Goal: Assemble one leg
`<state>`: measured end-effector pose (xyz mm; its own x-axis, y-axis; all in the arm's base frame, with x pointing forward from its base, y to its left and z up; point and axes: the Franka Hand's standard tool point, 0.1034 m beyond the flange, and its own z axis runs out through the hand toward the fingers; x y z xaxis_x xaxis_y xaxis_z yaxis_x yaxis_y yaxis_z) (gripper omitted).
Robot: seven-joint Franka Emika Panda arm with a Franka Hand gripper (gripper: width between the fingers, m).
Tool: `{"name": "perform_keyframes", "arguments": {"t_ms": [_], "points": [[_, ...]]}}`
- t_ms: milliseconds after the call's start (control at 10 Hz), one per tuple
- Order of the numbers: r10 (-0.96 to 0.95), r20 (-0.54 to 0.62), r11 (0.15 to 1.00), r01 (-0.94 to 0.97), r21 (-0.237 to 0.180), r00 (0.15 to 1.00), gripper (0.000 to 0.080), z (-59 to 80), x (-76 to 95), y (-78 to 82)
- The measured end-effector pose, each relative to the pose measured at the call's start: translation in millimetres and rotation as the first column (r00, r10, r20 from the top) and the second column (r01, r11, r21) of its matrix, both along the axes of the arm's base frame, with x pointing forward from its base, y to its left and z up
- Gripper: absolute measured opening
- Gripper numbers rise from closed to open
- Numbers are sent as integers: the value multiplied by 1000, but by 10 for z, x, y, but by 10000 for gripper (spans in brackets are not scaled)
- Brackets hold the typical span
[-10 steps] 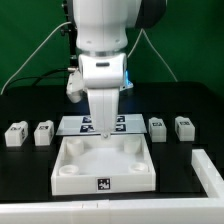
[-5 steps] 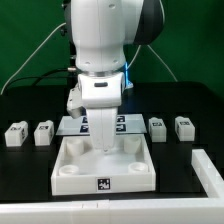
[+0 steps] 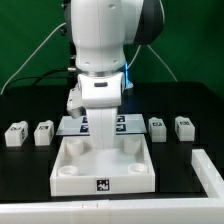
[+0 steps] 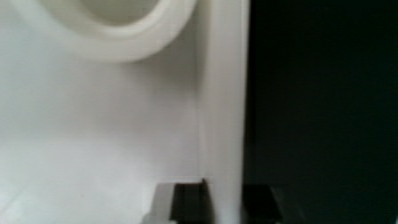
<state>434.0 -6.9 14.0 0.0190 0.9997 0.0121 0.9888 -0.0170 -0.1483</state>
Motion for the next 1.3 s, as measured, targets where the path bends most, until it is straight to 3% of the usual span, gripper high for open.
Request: {"name": "perform_keyframes", "arguments": {"t_ms": [700, 800, 1100, 1300], "points": [[0, 8, 1000, 0, 0, 1000, 68, 6, 20, 1], [11, 25, 1000, -11, 2, 1000, 68, 46, 144, 43], [13, 66, 1000, -14, 24, 998, 66, 76, 533, 506], [20, 60, 999, -22, 34, 998, 65, 79, 626, 651]]}}
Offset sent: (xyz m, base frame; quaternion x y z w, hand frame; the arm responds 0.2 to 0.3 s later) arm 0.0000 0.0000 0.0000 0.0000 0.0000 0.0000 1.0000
